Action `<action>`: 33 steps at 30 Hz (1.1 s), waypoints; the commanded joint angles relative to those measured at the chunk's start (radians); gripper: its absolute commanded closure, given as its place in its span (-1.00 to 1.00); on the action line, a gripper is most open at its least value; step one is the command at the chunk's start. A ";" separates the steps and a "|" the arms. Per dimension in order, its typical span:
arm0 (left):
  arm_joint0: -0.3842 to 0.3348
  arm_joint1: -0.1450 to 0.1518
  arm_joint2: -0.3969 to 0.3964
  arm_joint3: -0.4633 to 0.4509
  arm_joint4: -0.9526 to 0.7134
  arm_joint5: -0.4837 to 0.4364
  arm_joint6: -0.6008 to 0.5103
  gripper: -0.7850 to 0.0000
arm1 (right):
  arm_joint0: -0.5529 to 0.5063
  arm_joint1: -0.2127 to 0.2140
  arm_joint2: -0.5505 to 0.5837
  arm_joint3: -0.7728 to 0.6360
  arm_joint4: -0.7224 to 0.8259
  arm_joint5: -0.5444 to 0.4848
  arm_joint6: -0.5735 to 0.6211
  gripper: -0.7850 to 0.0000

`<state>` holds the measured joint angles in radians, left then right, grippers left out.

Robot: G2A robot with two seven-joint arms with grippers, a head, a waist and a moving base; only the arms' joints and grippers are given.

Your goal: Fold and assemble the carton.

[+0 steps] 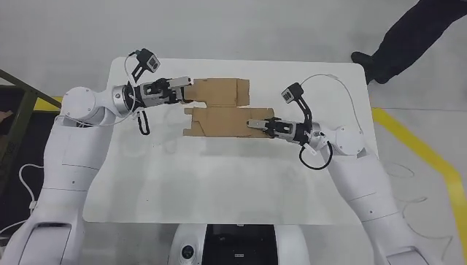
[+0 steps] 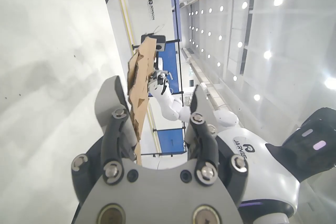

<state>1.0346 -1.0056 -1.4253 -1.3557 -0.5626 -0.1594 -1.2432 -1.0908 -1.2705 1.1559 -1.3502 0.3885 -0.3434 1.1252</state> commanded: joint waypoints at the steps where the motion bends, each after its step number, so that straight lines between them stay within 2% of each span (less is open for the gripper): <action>1: 0.017 0.000 -0.010 -0.005 -0.023 -0.006 0.026 -1.00 | -0.013 0.003 0.004 -0.012 -0.007 0.008 -0.014 1.00; 13: 0.094 0.000 -0.026 -0.054 -0.076 -0.006 0.098 -1.00 | -0.049 0.011 -0.007 -0.066 -0.041 -0.013 -0.054 1.00; 25: 0.114 0.007 -0.056 -0.133 -0.119 0.037 0.062 -1.00 | -0.077 0.018 -0.017 -0.079 -0.069 -0.006 -0.111 1.00; 33: 0.098 0.003 -0.010 -0.128 -0.090 0.047 0.068 -1.00 | -0.084 0.021 -0.027 -0.096 -0.061 -0.008 -0.117 1.00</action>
<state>1.1367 -1.0017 -1.4435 -1.4881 -0.6583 -0.1139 -1.1770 -1.1749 -1.2499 1.1309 -1.4455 0.3279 -0.3513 1.0088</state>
